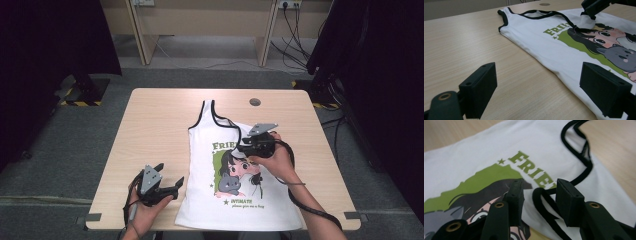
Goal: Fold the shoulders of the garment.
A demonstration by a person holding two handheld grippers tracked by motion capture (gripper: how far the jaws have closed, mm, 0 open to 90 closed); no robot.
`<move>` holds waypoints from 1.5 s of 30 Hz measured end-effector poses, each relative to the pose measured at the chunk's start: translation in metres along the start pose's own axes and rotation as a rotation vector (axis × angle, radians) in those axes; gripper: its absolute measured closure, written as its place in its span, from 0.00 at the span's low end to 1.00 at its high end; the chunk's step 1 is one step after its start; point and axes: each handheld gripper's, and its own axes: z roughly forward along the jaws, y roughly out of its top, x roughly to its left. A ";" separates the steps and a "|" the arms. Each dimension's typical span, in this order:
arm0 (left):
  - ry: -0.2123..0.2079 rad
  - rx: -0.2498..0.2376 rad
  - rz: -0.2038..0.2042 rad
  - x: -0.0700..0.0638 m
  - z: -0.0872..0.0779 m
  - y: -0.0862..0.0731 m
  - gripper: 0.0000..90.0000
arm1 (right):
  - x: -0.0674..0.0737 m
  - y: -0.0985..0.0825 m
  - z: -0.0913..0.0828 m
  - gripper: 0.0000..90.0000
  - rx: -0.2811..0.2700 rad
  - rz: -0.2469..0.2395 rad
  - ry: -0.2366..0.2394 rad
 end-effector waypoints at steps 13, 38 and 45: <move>0.001 0.004 0.008 -0.001 0.000 0.000 0.15 | 0.020 -0.025 -0.012 0.90 0.034 -0.054 0.104; -0.003 0.006 0.004 0.000 0.001 0.000 0.15 | 0.007 -0.014 -0.001 0.92 0.047 -0.099 0.018; 0.001 0.006 0.012 -0.001 0.001 0.000 0.15 | 0.021 -0.025 -0.026 0.91 -0.073 -0.089 -0.055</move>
